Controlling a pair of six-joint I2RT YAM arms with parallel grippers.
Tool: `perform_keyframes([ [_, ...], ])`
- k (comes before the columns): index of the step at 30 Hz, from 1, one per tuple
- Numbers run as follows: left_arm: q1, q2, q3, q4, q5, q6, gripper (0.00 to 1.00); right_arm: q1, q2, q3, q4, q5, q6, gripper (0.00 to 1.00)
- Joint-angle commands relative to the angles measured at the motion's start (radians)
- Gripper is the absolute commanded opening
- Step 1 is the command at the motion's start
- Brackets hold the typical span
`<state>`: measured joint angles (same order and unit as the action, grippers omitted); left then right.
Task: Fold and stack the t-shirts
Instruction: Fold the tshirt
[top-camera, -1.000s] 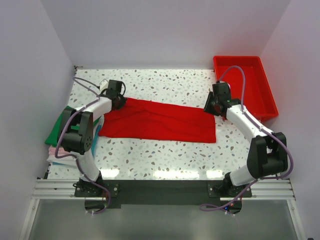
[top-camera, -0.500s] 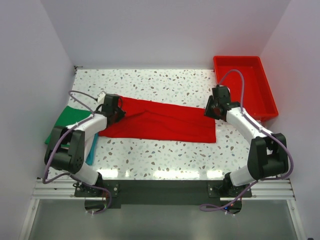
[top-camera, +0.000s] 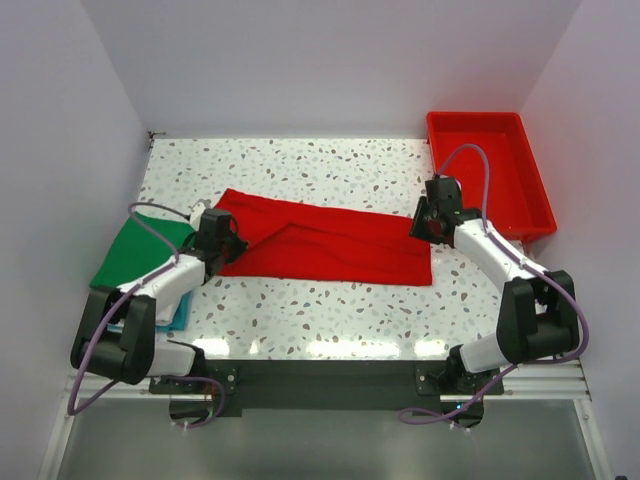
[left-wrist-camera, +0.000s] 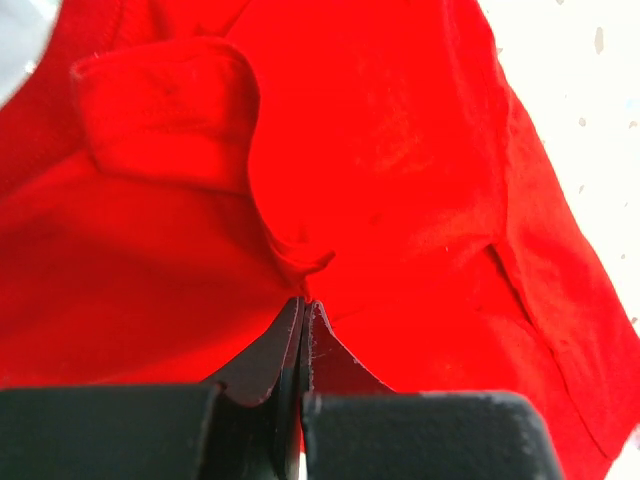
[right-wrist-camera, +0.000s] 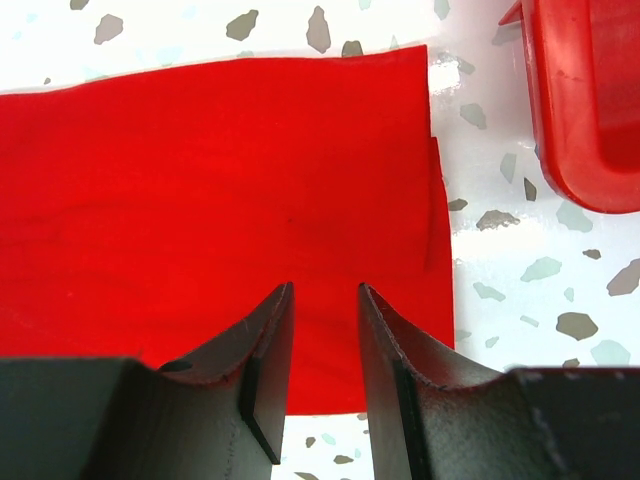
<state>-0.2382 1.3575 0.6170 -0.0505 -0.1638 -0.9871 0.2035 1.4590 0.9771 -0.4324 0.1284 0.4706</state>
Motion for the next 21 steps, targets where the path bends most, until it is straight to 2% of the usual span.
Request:
perform_keyframes([
  [1, -0.021, -0.034, -0.039, 0.083, 0.029, -0.030, 0.00, -0.003, -0.022, 0.000, 0.041, 0.008, 0.002, 0.36],
  [3, -0.047, -0.038, -0.065, 0.098, 0.023, -0.053, 0.00, -0.003, -0.016, 0.002, 0.044, 0.005, 0.002, 0.36],
  [11, -0.107, -0.003, -0.108, 0.276, 0.052, -0.068, 0.15, -0.003, 0.001, 0.006, 0.049, 0.005, -0.003, 0.36],
  [13, -0.113, 0.000, -0.105, 0.299, 0.058, -0.052, 0.27, -0.003, 0.008, 0.011, 0.050, 0.005, -0.004, 0.36],
  [16, -0.119, -0.023, -0.102, 0.295, 0.063, -0.027, 0.37, -0.003, 0.015, 0.017, 0.052, 0.002, -0.004, 0.36],
  [21, -0.124, -0.150, -0.102, 0.236, 0.084, 0.013, 0.41, -0.003, 0.037, 0.034, 0.060, -0.004, -0.004, 0.36],
])
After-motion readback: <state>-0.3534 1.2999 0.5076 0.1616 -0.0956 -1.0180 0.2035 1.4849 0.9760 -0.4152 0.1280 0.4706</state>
